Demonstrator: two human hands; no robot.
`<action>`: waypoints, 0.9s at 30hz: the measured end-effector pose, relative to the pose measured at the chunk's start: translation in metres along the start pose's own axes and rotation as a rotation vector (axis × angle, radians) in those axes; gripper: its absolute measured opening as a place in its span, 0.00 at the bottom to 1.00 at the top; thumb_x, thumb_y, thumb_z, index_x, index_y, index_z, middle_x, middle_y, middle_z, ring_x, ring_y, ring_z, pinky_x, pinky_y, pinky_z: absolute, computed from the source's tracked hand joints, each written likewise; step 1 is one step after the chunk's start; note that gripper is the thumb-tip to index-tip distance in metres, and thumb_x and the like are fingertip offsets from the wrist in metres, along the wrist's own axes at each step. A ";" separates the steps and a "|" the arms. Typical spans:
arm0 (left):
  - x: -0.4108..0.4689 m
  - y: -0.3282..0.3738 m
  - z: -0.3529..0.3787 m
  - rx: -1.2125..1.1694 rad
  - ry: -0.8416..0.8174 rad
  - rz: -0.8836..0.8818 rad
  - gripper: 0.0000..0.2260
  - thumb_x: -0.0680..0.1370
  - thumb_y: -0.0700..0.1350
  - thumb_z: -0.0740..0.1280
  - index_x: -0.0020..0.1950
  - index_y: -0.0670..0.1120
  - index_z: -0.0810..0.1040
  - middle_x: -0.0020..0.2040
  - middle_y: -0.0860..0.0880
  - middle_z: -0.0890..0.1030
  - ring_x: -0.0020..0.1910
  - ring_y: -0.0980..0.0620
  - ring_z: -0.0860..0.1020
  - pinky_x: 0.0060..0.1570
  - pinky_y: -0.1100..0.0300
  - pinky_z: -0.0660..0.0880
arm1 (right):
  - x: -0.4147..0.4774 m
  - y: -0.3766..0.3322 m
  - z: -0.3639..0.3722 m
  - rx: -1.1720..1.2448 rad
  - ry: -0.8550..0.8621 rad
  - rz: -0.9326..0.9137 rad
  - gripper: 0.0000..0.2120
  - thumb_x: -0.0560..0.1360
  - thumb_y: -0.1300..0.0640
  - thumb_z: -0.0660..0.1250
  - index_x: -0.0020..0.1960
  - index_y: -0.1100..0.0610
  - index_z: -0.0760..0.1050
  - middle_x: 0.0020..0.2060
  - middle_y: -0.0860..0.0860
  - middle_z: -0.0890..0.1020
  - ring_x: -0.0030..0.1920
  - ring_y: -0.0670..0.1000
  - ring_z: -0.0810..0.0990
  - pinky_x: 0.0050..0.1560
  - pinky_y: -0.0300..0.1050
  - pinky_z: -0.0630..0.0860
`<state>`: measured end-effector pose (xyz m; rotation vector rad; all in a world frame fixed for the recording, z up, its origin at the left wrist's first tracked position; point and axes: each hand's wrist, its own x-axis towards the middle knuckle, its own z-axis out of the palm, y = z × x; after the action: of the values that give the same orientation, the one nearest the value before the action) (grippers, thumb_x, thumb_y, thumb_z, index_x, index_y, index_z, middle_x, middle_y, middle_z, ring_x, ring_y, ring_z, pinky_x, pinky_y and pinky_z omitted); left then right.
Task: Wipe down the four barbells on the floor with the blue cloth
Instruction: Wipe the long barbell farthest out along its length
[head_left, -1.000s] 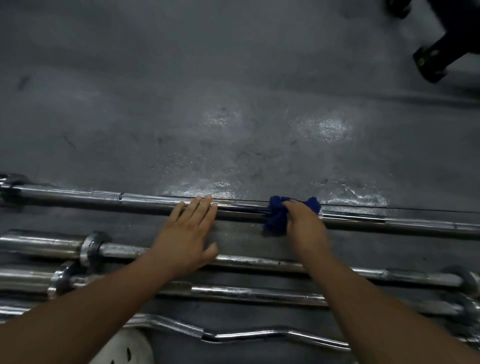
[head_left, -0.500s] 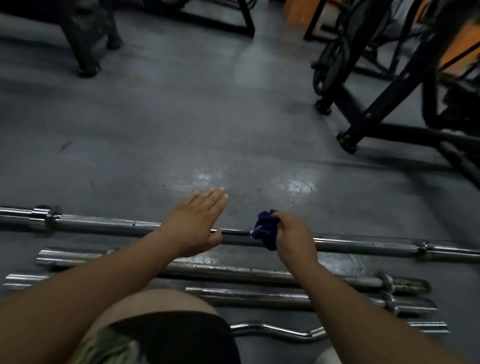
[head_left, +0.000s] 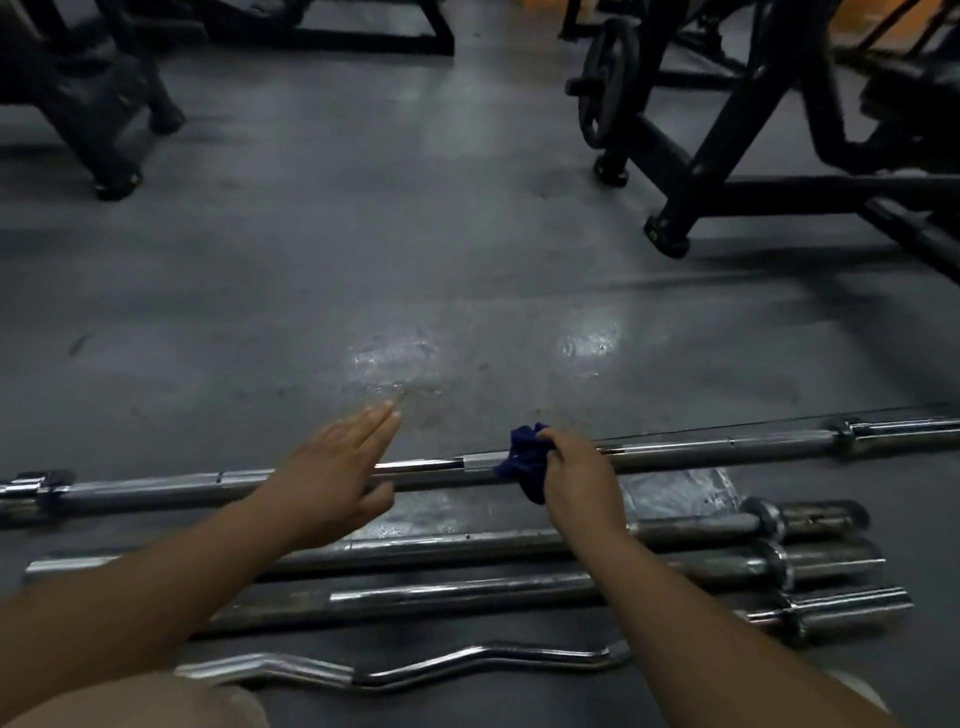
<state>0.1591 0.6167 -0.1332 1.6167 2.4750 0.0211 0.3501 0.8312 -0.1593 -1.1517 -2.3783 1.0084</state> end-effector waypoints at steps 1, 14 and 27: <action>-0.004 0.002 0.001 -0.010 0.007 -0.015 0.42 0.71 0.65 0.42 0.82 0.47 0.46 0.81 0.49 0.45 0.80 0.51 0.49 0.75 0.57 0.46 | 0.001 0.004 -0.003 -0.006 -0.002 -0.004 0.16 0.80 0.63 0.57 0.60 0.52 0.79 0.55 0.50 0.80 0.50 0.51 0.77 0.50 0.45 0.72; -0.042 0.089 -0.037 -0.016 0.133 -0.096 0.41 0.71 0.63 0.50 0.80 0.44 0.56 0.81 0.45 0.55 0.79 0.46 0.57 0.74 0.57 0.50 | 0.003 0.016 -0.053 0.040 -0.085 -0.103 0.17 0.81 0.61 0.54 0.60 0.51 0.78 0.54 0.50 0.80 0.48 0.51 0.77 0.45 0.44 0.70; 0.033 0.044 0.067 -0.071 -0.080 -0.069 0.43 0.70 0.66 0.42 0.81 0.46 0.51 0.82 0.47 0.51 0.80 0.49 0.53 0.75 0.57 0.47 | 0.043 0.054 0.004 -0.079 -0.156 -0.030 0.15 0.81 0.62 0.55 0.59 0.51 0.78 0.51 0.46 0.78 0.49 0.45 0.77 0.49 0.41 0.73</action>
<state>0.1972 0.6582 -0.1988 1.4738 2.4389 0.0337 0.3511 0.8858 -0.2018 -1.0974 -2.5707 1.0373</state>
